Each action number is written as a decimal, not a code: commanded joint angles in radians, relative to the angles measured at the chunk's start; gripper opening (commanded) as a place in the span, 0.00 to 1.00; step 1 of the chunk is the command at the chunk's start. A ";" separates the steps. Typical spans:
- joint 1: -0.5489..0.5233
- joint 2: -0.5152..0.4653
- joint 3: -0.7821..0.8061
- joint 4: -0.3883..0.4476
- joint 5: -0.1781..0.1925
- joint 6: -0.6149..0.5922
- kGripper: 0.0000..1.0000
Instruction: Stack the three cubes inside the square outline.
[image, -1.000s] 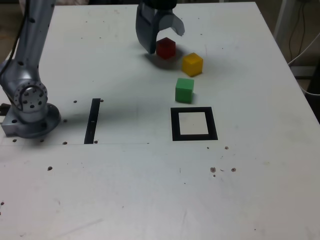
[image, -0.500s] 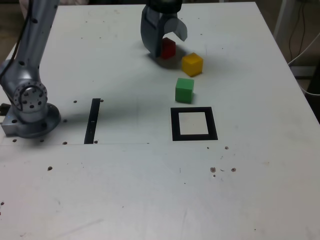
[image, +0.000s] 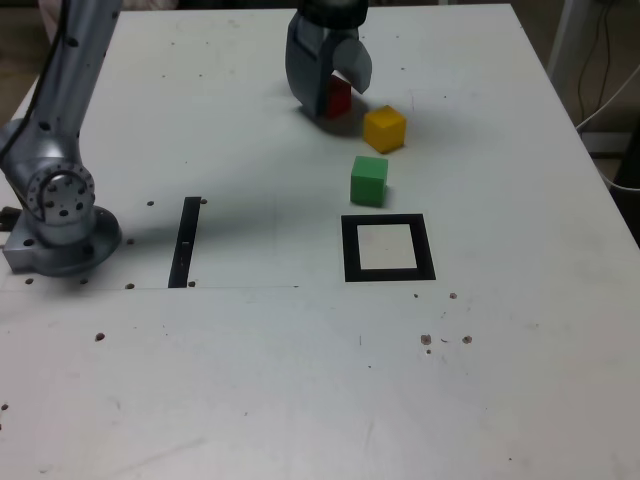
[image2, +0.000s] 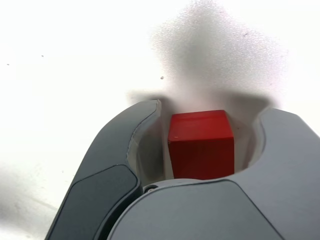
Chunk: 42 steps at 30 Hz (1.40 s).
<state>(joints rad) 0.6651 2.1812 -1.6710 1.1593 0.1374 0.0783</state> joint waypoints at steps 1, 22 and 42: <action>-0.001 0.005 -0.002 -0.010 -0.003 -0.001 0.56; -0.011 -0.006 0.002 -0.017 0.011 0.024 0.33; -0.228 -0.228 0.044 0.072 -0.016 0.162 0.33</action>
<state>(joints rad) 0.4598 1.9712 -1.6305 1.2206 0.1206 0.2395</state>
